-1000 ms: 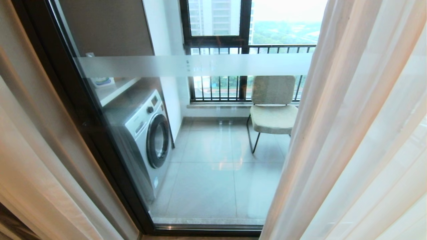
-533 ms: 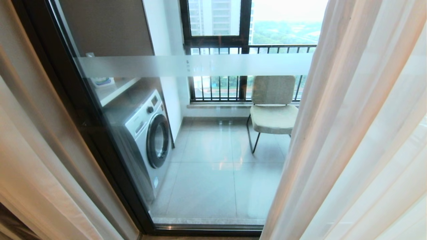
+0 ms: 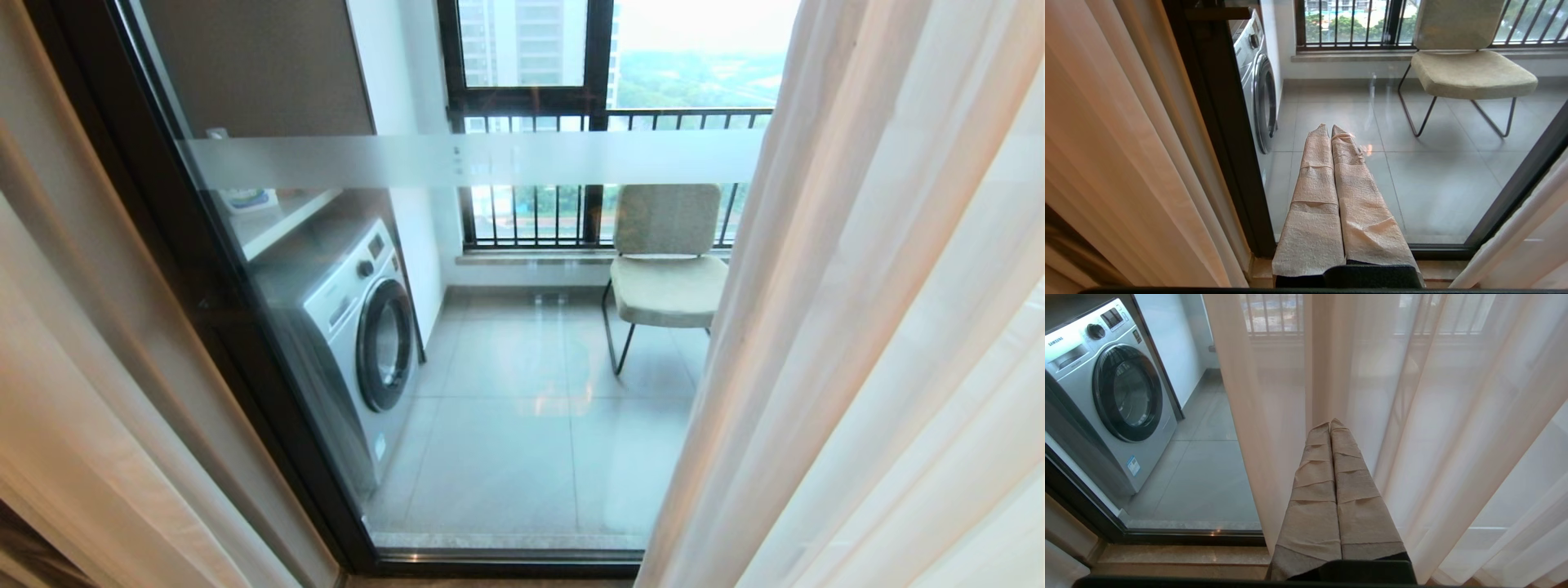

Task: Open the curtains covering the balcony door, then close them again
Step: Close the inner curtains on both sides

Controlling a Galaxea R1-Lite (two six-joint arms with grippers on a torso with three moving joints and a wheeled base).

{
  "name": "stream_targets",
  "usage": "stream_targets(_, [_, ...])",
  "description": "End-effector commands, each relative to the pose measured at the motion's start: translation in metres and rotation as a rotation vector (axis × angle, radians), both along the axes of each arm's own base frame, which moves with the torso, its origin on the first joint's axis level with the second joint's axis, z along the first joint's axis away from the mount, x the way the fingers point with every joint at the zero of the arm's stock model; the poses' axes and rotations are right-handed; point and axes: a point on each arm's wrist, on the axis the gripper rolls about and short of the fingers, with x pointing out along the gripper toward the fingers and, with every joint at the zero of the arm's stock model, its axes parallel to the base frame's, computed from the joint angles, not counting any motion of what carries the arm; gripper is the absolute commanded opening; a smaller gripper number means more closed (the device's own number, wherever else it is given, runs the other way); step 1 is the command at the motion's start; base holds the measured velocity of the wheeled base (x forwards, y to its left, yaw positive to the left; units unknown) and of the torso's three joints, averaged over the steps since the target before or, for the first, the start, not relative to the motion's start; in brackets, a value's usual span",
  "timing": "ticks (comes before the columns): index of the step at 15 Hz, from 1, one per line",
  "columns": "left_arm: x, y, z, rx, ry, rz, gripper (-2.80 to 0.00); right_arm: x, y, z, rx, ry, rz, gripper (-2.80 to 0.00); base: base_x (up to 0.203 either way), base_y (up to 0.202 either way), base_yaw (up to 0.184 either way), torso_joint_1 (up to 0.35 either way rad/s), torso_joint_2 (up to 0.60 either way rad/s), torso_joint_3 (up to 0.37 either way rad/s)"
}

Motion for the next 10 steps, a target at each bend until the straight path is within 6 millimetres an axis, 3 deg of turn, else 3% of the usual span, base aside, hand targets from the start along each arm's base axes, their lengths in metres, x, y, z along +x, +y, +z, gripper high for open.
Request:
stream_targets(1, [-0.0001,0.0,0.0003,0.0,-0.002,0.001,-2.8,0.0001,0.0,0.0001,0.0,0.0,0.001,-2.8,0.0,0.0,0.0,0.0,0.0,0.0])
stream_targets(3, [0.0,0.0,-0.0001,-0.002,-0.001,0.001,-2.8,0.0002,0.0,0.0002,0.0,0.001,0.001,-2.8,0.001,0.093,0.002,0.0,0.0,0.003])
stream_targets(10, [0.0,0.0,0.0001,-0.003,-0.002,0.002,-2.8,0.0001,0.0,0.0001,0.0,0.0,0.001,-2.8,0.0,0.19,0.0,0.003,0.0,0.001])
